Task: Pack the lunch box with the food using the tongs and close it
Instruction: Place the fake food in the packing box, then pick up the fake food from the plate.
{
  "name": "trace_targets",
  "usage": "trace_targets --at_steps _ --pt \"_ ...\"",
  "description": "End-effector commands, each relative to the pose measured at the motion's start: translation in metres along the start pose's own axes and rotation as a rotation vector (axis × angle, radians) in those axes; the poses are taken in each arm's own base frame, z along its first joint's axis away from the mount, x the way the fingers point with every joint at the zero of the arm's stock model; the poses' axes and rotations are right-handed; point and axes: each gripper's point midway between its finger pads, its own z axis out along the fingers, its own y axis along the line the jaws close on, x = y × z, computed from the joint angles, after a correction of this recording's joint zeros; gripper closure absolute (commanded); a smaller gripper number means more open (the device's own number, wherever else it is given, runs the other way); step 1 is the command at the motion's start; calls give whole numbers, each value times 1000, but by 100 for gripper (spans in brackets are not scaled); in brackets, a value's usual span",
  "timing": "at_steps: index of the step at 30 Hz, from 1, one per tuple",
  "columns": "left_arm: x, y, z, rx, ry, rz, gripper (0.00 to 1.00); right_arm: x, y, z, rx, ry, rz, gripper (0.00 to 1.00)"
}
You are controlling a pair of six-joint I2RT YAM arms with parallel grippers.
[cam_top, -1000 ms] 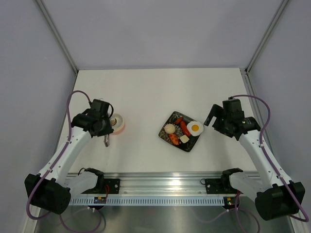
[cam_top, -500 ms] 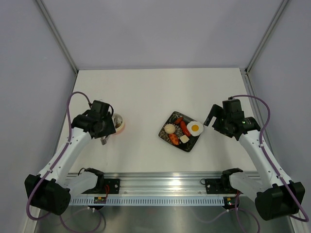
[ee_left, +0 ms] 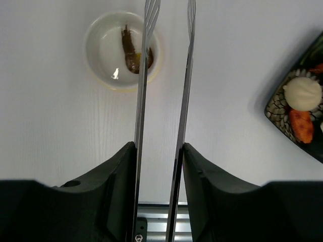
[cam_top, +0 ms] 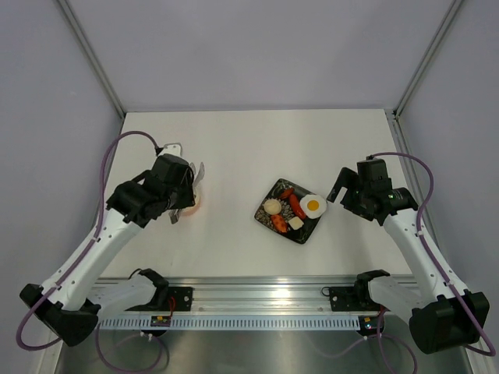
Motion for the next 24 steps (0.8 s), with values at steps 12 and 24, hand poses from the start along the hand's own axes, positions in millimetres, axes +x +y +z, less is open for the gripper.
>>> trace_targets --at_steps 12,24 --pt "42 -114 -28 260 56 138 58 0 2 -3 -21 -10 11 0" --pt "93 -178 -35 374 197 176 59 2 -4 -6 -2 -15 6 0"
